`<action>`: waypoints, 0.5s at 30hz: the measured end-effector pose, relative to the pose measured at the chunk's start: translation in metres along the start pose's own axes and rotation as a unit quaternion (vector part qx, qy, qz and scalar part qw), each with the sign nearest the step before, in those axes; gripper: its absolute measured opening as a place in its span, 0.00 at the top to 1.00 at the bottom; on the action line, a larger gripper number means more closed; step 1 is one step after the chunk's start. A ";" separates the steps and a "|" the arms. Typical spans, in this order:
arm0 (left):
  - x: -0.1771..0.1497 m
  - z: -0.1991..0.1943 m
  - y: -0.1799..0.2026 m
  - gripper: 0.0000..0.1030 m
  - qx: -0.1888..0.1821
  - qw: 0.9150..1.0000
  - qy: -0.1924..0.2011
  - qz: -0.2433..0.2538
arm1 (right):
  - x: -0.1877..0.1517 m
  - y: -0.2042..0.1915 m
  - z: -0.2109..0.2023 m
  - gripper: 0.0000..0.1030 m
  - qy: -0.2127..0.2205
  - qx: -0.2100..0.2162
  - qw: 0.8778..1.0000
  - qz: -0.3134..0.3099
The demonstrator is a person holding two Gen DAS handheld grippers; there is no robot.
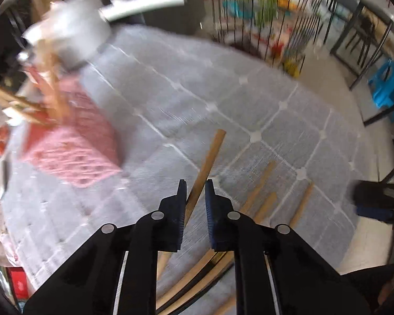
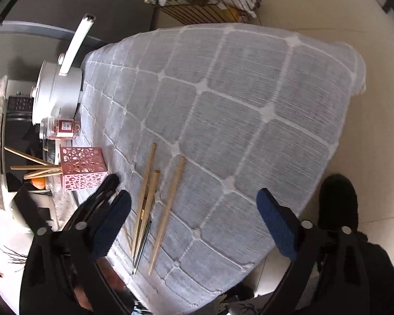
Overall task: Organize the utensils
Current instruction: 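Grasp a chopstick with the left gripper while the right gripper grasps another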
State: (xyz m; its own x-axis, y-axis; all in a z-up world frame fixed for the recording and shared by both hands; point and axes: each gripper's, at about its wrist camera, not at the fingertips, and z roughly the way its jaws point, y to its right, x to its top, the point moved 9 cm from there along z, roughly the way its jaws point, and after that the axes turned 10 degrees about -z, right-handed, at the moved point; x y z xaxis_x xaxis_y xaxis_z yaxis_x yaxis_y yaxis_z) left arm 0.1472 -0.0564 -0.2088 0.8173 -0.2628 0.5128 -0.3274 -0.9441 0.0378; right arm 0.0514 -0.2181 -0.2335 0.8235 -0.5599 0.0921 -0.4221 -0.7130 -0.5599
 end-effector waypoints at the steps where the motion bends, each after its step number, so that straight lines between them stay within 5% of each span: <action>1: 0.001 -0.015 -0.004 0.89 -0.006 1.000 0.017 -0.007 | 0.000 -0.002 0.004 0.26 -0.003 -0.009 1.000 -0.008; 5: -0.001 -0.071 -0.025 0.89 -0.015 0.997 0.073 -0.035 | -0.002 -0.013 0.023 0.59 -0.015 -0.053 0.998 -0.033; 13: -0.007 -0.150 -0.039 0.92 -0.039 0.985 0.153 -0.062 | -0.009 -0.032 0.045 0.63 0.001 -0.104 0.994 -0.040; 15: -0.013 -0.158 -0.044 0.92 -0.046 0.984 0.159 -0.068 | -0.007 -0.035 0.048 0.74 0.015 -0.132 0.990 -0.055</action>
State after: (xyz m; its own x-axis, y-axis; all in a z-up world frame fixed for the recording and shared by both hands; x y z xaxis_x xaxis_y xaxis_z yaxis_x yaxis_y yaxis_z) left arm 0.0758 0.0201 -0.0816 0.6721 -0.0466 0.7390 -0.2789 -0.9404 0.1944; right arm 0.0782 -0.1691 -0.2541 0.8600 -0.4822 0.1670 -0.4184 -0.8537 -0.3100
